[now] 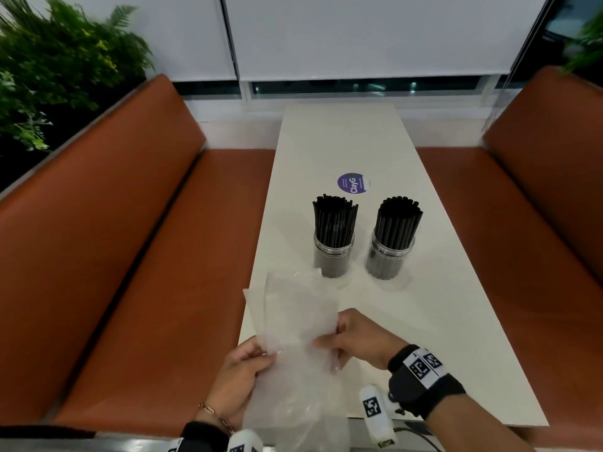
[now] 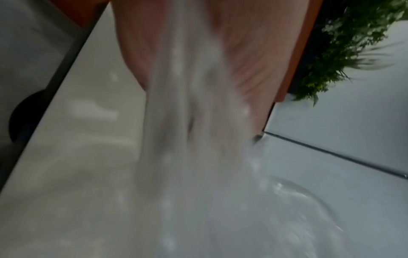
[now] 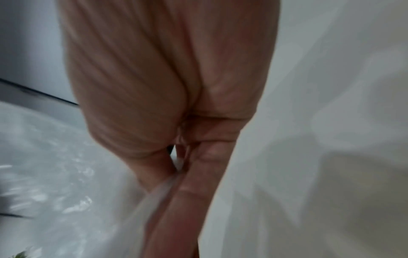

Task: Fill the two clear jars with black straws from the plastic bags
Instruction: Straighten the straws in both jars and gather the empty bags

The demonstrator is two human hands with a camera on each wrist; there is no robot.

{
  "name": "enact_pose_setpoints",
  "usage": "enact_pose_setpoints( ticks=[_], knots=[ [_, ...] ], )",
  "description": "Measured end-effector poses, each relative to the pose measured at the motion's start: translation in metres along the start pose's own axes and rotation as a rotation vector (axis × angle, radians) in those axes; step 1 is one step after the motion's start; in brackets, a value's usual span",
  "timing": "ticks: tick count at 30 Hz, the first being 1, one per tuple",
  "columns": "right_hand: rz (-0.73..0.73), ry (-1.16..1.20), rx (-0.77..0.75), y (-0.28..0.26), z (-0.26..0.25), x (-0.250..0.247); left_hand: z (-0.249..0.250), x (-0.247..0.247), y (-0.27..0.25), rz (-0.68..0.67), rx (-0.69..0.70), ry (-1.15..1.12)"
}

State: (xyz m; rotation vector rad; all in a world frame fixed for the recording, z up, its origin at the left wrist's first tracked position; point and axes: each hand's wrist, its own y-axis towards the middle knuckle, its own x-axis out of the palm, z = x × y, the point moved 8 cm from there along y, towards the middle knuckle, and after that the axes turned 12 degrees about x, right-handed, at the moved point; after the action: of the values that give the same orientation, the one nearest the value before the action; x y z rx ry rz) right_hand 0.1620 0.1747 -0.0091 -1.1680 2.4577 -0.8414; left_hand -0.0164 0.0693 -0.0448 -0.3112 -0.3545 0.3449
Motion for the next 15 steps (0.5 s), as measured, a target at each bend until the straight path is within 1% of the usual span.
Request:
enact_pose_setpoints(
  ticks=[2,3,4,6,7,8,10,11,13,14,15],
  knots=[
    [0.128,-0.088,-0.071,-0.001,-0.001,-0.018,-0.005,0.005,-0.003,-0.015,-0.054,0.042],
    [0.205,-0.135,-0.094,-0.002,-0.001,-0.027,-0.009,0.007,-0.006,-0.022,-0.083,0.038],
    [0.263,-0.191,-0.125,-0.001,0.001,-0.035,-0.009,0.016,-0.011,-0.051,-0.136,-0.015],
    [0.329,-0.336,-0.258,-0.006,-0.004,-0.038,-0.006,0.030,-0.016,-0.086,-0.185,-0.040],
    [0.362,-0.437,-0.337,-0.013,-0.010,-0.034,-0.006,0.035,-0.016,-0.105,-0.178,-0.039],
    [0.391,-0.551,-0.402,-0.021,-0.014,-0.028,-0.008,0.039,-0.014,-0.100,-0.216,-0.085],
    [0.439,-0.780,-0.481,-0.040,-0.021,-0.015,-0.015,0.058,-0.019,-0.197,-0.326,-0.146],
    [0.467,-0.848,-0.516,-0.047,-0.021,-0.012,-0.019,0.066,-0.020,-0.269,-0.336,-0.135],
    [0.502,-0.842,-0.543,-0.058,-0.016,-0.014,-0.026,0.081,-0.025,-0.344,-0.352,-0.111],
    [0.506,-0.756,-0.511,-0.060,-0.011,-0.020,-0.028,0.088,-0.027,-0.364,-0.367,-0.099],
    [0.486,-0.593,-0.437,-0.061,-0.004,-0.031,-0.027,0.091,-0.027,-0.364,-0.356,-0.103]
  ],
)
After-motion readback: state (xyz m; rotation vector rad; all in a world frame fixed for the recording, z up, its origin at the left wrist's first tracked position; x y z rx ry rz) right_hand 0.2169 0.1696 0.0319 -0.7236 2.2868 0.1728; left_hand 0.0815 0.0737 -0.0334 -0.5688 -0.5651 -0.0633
